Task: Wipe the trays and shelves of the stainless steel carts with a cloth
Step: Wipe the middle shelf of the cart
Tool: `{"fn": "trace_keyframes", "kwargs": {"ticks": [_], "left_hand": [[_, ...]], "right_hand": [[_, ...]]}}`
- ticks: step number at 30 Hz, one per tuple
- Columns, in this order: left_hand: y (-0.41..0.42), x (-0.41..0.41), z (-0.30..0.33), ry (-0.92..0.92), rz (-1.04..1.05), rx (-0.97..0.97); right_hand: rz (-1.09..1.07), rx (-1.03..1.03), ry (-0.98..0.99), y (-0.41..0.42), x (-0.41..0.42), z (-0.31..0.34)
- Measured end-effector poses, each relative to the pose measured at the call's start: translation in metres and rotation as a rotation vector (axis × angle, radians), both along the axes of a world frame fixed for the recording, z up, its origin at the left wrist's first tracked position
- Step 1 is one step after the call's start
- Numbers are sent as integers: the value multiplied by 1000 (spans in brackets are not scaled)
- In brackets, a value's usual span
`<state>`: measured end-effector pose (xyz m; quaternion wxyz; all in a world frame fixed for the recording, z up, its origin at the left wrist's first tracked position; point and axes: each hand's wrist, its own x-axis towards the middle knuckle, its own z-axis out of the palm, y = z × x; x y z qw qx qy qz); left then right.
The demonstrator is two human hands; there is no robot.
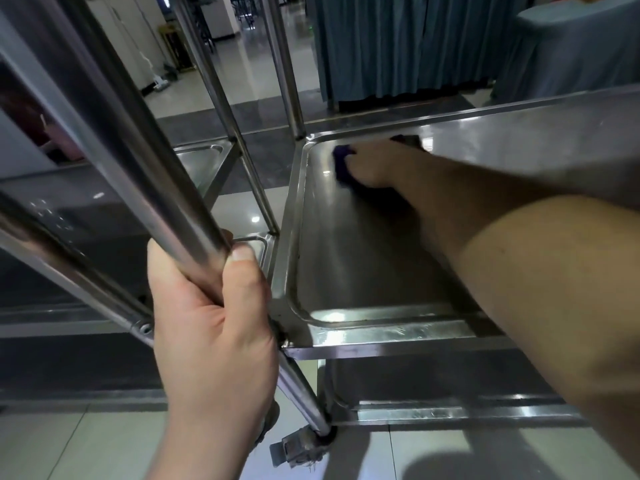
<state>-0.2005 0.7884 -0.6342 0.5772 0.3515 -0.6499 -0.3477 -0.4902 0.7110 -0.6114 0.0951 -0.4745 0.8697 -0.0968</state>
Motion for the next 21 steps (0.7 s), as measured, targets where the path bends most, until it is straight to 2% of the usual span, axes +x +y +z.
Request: {"fn": "trace_keyframes", "kwargs": {"ticks": [4,8,15,19,21], "left_hand": [[3,-2,3,13,10,7],[0,-3,2,38,22,75],[4,2,1,-44,15,49],[5,1,2,-30,-10,28],[4,1,3,-25,-18,62]], "right_hand": [[371,-93,-110,-37,66,-6],[516,-47,2,-47,67,-10],[76,-38,94,-29,-51,-13],[-326,-20,175,26,-128,-19],[-425,-29,196,40,-148,-22]]}}
